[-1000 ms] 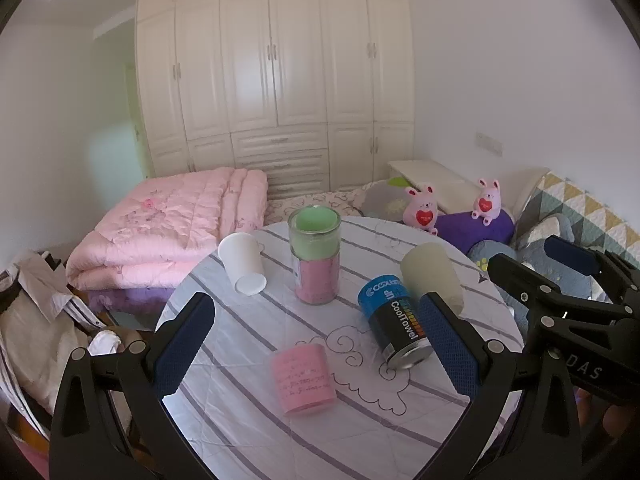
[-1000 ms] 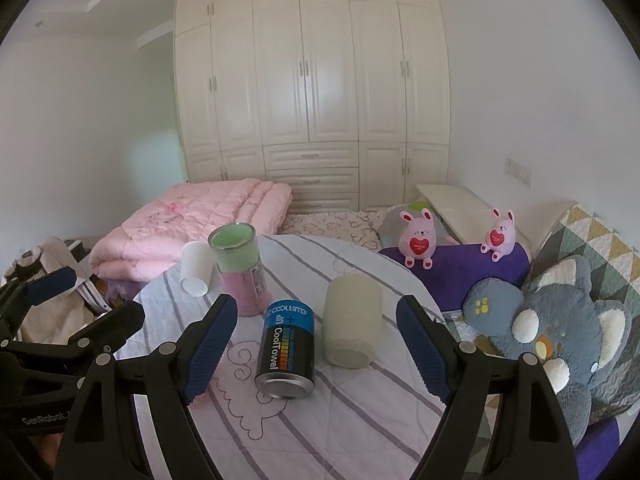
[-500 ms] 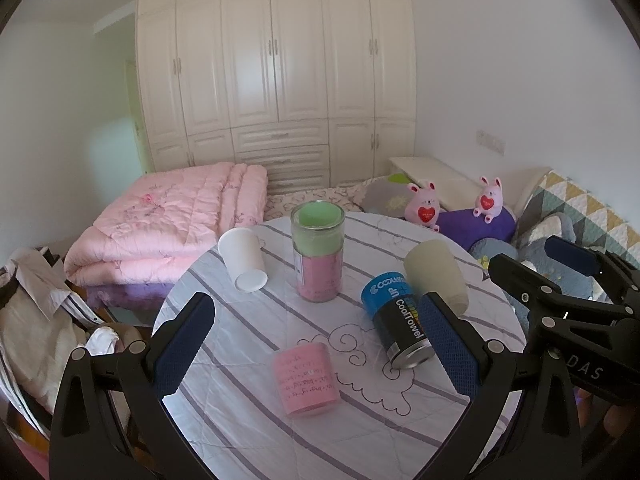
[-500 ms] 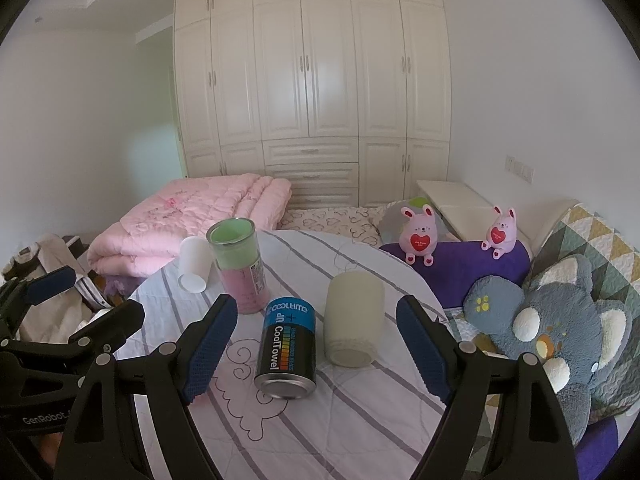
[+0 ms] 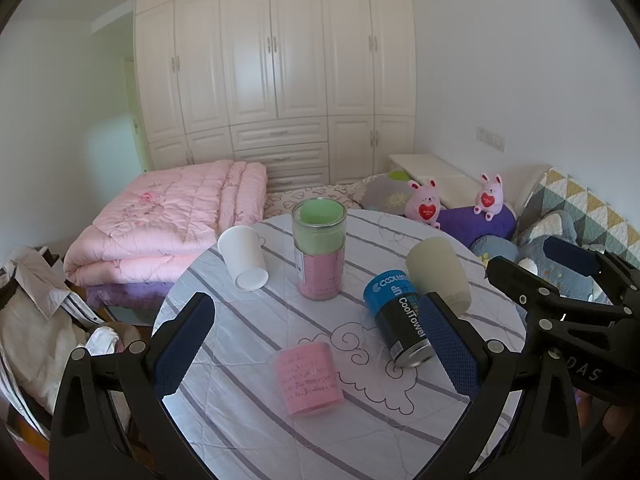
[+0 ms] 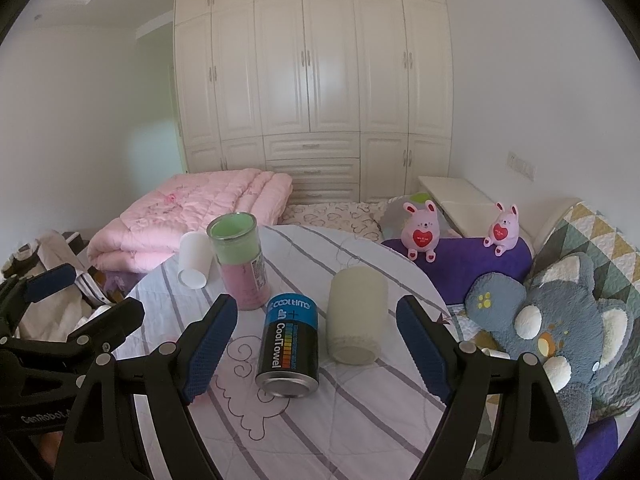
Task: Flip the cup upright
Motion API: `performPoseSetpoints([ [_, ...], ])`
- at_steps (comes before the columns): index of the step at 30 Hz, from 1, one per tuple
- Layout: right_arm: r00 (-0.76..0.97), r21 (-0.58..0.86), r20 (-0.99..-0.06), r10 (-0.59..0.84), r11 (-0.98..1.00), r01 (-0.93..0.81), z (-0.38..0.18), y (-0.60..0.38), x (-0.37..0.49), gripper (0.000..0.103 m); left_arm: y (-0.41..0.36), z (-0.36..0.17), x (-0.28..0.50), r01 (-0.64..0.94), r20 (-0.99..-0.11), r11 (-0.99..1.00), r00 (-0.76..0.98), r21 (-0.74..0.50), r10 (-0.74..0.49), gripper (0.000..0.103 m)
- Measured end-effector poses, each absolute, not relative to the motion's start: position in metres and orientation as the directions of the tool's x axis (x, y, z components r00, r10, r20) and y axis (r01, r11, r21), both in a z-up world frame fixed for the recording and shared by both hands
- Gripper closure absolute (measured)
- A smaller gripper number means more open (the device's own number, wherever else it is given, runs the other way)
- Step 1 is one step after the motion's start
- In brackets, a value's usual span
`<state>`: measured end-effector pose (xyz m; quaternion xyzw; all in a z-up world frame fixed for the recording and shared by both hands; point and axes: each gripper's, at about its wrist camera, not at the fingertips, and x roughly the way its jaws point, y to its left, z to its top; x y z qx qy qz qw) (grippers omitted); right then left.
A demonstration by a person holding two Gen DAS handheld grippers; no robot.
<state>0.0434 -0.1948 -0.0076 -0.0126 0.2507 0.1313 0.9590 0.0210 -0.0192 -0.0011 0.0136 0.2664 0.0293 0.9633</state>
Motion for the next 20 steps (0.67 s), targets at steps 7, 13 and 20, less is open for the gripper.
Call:
performPoseSetpoints([
  [7, 0.840, 0.040, -0.485, 0.244, 0.965, -0.258, -0.0072, -0.1947, 0.0437, 0.020, -0.0183, -0.0012, 0.0222, -0.049, -0.517, 0.998, 0.854, 0.040, 0.063, 0.000],
  [13, 0.840, 0.038, -0.485, 0.244, 0.965, -0.258, -0.0077, -0.1948, 0.0433, 0.020, -0.0167, -0.0007, 0.0227, -0.047, -0.521, 0.998, 0.851, 0.036, 0.059, 0.000],
  [20, 0.836, 0.042, -0.490, 0.245, 0.965, -0.258, -0.0074, -0.1946, 0.0442, 0.020, -0.0168, -0.0006, 0.0229, -0.047, -0.522, 0.998, 0.851, 0.036, 0.059, 0.000],
])
